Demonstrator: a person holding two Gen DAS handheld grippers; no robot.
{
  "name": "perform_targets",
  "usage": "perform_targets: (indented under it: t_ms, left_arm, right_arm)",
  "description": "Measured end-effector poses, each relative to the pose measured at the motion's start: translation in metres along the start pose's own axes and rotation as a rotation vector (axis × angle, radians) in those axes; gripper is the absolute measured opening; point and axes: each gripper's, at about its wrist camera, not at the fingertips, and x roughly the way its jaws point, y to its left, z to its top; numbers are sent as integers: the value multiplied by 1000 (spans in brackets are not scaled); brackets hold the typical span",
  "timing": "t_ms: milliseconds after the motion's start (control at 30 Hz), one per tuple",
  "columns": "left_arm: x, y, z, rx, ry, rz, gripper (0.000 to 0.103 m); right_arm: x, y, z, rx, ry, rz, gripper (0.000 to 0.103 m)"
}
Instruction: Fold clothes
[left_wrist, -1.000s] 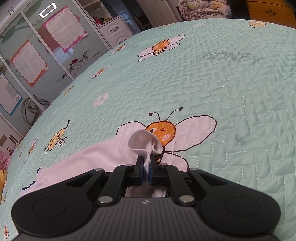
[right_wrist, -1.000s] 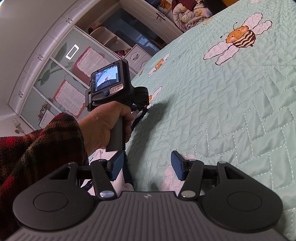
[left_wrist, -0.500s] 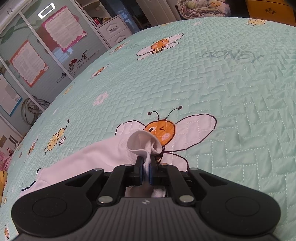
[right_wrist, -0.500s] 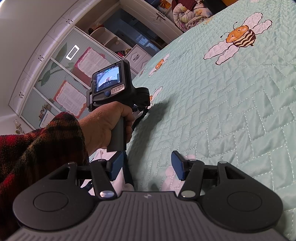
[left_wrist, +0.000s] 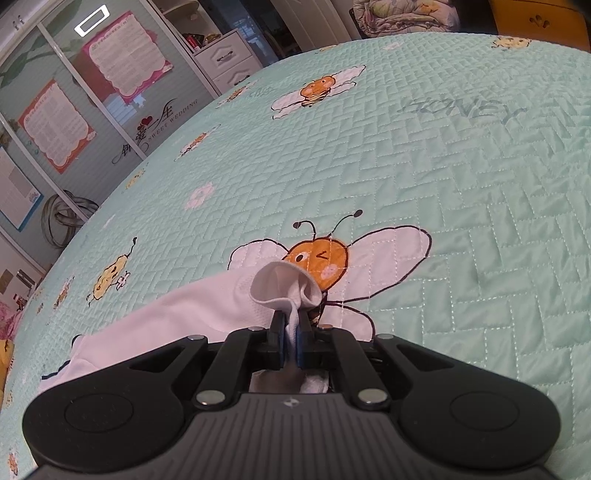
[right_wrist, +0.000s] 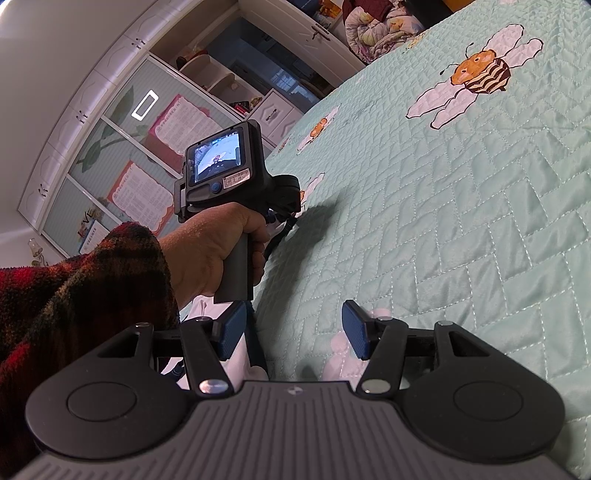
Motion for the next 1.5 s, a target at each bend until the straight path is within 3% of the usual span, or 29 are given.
perform_targets:
  t_ms: [167, 467, 800, 933, 1033, 1133, 1333, 1400, 1500]
  left_arm:
    - [1, 0, 0, 10, -2, -3, 2]
    - [0, 32, 9, -119, 15, -126, 2]
    - [-24, 98, 19, -261, -58, -177, 2]
    - [-35, 126, 15, -295, -75, -174, 2]
    - [-41, 147, 9, -322, -82, -174, 2]
    - [-46, 164, 3, -340, -86, -199, 2]
    - [-53, 194, -9, -361, -94, -245, 2]
    - [-53, 204, -13, -359, -92, -272, 2]
    - [-52, 218, -16, -332, -92, -317, 2]
  right_arm:
    - [0, -1, 0, 0, 0, 1, 58]
    - [2, -3, 2, -5, -2, 0, 58]
    - [1, -2, 5, -2, -8, -12, 58]
    - [2, 4, 11, -20, 28, -22, 58]
    - [8, 13, 14, -84, 96, -22, 59]
    - [20, 29, 11, -225, 197, -66, 59]
    - [36, 57, 3, -446, 302, -97, 58]
    - [42, 65, -4, -510, 345, -94, 54]
    - [46, 78, -10, -537, 378, -68, 27]
